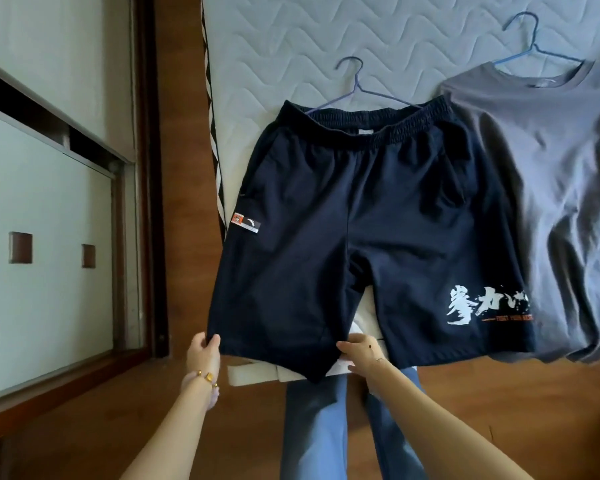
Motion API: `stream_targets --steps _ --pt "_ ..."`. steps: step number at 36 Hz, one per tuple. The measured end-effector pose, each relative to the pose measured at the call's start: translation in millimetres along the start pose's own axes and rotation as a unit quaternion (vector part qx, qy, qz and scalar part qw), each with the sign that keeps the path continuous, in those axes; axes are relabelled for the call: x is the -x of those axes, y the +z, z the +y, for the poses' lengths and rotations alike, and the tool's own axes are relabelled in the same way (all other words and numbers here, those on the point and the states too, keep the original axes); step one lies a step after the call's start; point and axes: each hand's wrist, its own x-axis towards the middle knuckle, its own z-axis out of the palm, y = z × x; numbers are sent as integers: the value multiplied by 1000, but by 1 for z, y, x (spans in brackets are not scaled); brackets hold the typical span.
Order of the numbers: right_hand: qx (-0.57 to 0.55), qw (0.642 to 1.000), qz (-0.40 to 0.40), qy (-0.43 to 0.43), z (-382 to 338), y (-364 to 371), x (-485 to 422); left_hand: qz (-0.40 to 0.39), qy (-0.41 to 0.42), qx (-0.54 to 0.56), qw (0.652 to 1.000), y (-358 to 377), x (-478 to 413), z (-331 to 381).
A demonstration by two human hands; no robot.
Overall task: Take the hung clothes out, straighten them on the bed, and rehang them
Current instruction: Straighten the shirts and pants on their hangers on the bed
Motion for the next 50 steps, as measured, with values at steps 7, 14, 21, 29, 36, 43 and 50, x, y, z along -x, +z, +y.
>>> stream_targets --steps 7,14,21,29,36,43,50 --pt "114 985 76 -102 15 -57 9 139 187 -184 955 27 46 21" --pt "84 960 241 -112 31 -163 15 42 305 -150 939 98 112 15" --pt "71 930 349 -90 52 -265 -4 -77 284 -158 943 182 167 9" --pt "30 953 288 -90 66 -327 -4 -58 227 -143 962 245 211 5" --pt "21 962 253 -102 84 -404 -8 -144 228 -186 945 299 257 7" --pt "-17 958 272 -90 93 -467 -17 -229 248 -203 919 357 292 35" --pt "-11 954 282 -100 93 -490 -34 -219 284 -144 922 402 303 77"
